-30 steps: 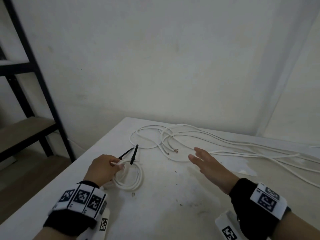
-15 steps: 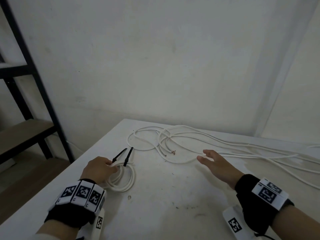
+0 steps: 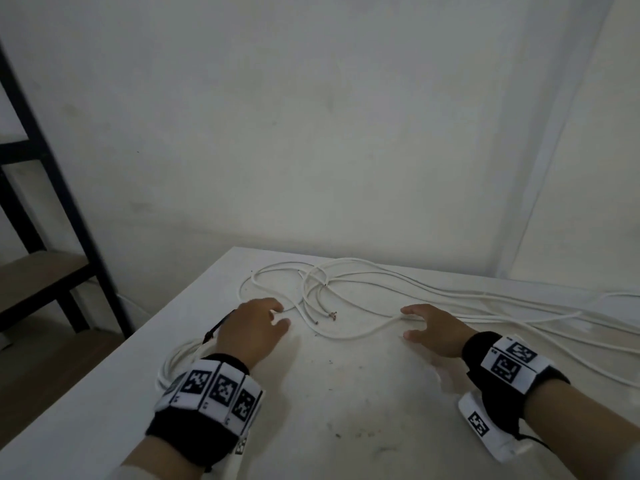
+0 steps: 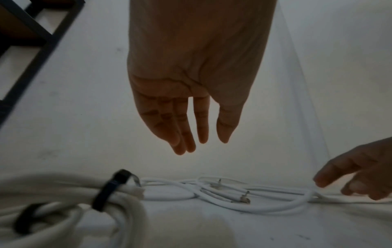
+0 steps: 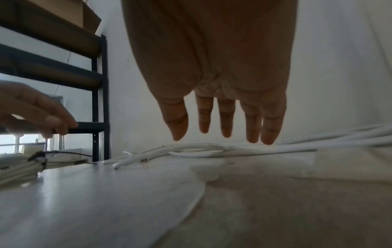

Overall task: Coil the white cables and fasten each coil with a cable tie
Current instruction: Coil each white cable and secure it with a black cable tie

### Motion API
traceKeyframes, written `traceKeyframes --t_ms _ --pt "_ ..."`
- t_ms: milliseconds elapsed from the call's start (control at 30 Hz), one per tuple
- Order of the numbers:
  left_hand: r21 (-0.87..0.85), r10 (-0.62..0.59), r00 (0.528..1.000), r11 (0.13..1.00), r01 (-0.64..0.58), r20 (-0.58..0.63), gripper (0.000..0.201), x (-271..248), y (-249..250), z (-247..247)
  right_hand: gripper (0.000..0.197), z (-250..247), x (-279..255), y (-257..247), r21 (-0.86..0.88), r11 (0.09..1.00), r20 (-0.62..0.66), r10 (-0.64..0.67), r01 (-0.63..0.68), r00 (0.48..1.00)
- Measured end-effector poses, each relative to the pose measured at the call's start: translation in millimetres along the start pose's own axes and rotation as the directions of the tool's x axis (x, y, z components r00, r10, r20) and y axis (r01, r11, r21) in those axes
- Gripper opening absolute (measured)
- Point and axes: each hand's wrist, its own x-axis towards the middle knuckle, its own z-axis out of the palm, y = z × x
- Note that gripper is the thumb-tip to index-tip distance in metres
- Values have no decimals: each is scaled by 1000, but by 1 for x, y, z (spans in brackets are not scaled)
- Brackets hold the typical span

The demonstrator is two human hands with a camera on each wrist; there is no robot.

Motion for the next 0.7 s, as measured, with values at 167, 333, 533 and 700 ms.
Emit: traceKeyframes --t_ms 167,333,533,700 --pt "42 56 989 997 -63 135 35 15 26 25 55 3 17 0 -168 985 99 -22 39 995" --pt "99 133 937 980 -173 324 41 34 45 51 53 0 20 0 -236 971 92 -17 38 996" --pt "253 101 842 929 -271 530 41 44 58 73 27 -5 12 1 -382 915 7 -136 128 991" --pt "303 140 888 907 -293 438 16 37 63 74 35 -1 8 6 -431 891 32 -143 142 989"
